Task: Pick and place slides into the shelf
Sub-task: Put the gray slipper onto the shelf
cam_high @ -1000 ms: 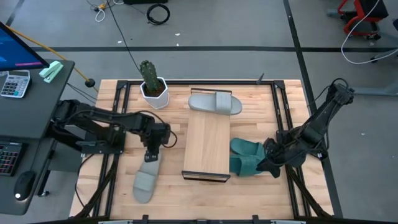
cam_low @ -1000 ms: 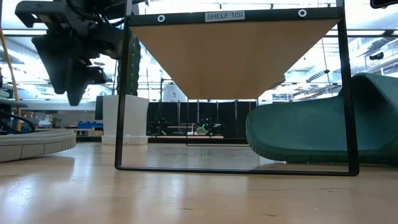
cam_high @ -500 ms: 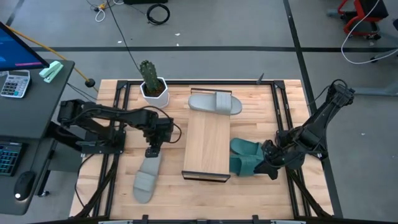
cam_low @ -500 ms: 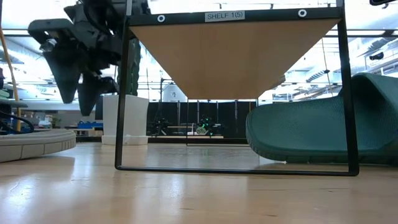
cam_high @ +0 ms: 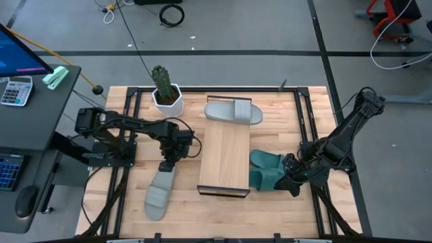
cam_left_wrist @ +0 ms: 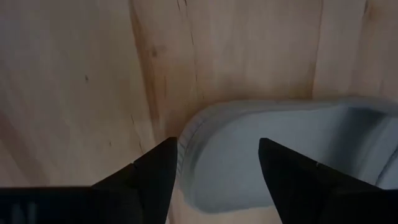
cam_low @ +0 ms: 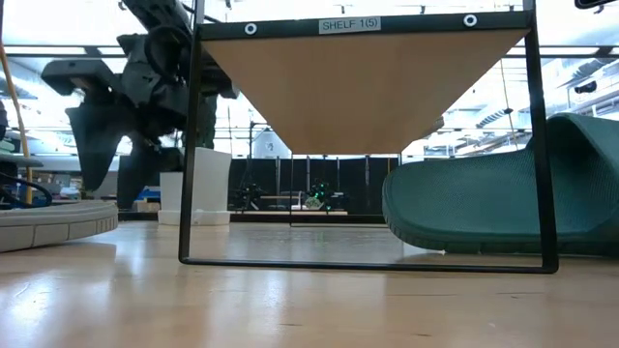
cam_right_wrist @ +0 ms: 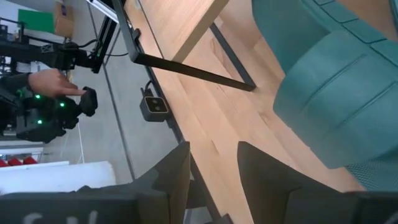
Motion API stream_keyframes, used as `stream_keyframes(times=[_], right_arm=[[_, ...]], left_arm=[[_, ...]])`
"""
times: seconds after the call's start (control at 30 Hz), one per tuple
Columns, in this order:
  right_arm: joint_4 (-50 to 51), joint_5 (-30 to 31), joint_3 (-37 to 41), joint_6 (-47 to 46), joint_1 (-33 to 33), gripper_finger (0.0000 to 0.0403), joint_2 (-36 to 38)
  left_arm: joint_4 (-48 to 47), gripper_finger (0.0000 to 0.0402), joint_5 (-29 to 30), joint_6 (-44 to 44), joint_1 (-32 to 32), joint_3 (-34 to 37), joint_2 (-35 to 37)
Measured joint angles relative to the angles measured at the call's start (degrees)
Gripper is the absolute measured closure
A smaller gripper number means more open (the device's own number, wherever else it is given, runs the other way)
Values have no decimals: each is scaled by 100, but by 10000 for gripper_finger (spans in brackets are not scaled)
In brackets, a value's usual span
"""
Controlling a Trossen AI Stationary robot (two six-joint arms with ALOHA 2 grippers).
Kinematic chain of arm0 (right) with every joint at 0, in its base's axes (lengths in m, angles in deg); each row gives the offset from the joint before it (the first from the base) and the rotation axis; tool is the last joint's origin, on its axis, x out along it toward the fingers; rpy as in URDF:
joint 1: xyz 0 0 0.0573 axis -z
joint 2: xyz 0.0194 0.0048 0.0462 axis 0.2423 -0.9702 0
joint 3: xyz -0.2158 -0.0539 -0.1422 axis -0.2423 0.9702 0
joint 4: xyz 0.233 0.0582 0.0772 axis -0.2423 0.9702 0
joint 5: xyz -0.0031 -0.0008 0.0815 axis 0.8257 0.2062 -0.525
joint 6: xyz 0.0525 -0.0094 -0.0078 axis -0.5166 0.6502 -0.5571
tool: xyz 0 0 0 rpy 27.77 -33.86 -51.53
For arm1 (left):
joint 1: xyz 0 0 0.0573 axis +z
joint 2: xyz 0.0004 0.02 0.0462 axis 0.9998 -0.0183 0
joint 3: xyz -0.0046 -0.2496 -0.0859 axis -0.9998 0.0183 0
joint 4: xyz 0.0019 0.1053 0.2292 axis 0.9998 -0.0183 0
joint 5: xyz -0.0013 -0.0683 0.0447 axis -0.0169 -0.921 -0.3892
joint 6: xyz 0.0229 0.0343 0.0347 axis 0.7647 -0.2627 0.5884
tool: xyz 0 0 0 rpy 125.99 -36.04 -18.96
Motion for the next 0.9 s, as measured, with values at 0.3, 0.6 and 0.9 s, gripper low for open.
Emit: stream_keyframes(times=[0.3, 0.6, 0.9], right_arm=[[-85, 2, 0, -35, 0, 261, -27], [-111, 2, 0, -39, 0, 261, -25], [-92, 4, 0, -31, 17, 261, -25]], left_arm=[[58, 173, -197, 390, 193, 0, -404], [56, 181, -1011, 542, 264, -2, -713], [74, 232, -957, 568, 260, -2, -733]])
